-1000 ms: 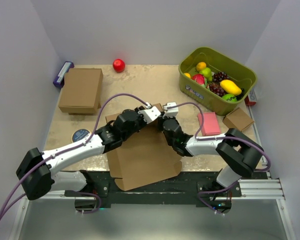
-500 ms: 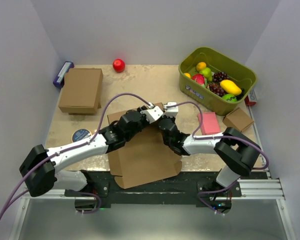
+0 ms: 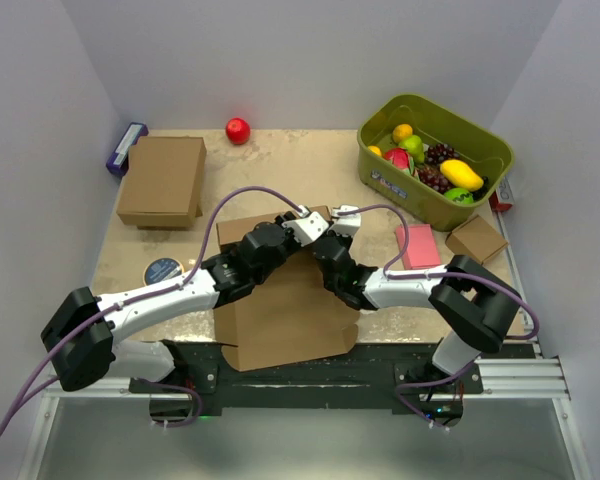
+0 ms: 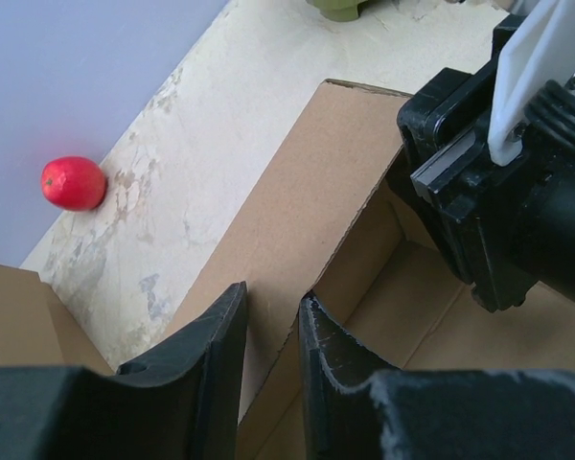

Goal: Fold the paper box

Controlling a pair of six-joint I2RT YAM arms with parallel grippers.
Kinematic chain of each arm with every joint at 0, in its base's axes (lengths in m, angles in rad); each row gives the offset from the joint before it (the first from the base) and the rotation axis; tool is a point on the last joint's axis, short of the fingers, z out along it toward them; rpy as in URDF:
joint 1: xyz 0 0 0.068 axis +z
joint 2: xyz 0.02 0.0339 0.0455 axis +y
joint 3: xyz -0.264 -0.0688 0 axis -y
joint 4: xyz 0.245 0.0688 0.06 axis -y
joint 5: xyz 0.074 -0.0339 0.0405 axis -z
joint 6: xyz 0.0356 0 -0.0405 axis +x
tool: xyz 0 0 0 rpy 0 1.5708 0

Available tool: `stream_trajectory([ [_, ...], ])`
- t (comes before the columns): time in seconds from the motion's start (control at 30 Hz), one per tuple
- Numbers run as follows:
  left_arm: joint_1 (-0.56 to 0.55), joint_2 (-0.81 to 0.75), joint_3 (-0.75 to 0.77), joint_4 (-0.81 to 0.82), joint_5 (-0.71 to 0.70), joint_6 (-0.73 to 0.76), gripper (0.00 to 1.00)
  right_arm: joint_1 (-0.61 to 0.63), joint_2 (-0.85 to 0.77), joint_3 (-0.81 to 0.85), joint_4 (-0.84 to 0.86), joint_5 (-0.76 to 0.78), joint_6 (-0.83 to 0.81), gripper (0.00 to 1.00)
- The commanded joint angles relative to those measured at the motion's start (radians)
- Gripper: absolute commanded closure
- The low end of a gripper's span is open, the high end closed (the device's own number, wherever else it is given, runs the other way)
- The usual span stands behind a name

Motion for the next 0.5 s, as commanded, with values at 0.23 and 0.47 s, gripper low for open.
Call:
stream_trajectory([
  [0.23, -0.001, 0.003, -0.044, -0.072, -0.09, -0.039, 0.95, -0.036, 0.016, -0.017, -0.338, 0.274, 0.237, 1.0],
  [0.47, 0.001, 0.025, -0.03, -0.084, -0.082, -0.053, 0.95, -0.036, -0.024, -0.034, -0.288, 0.206, 0.225, 0.87],
])
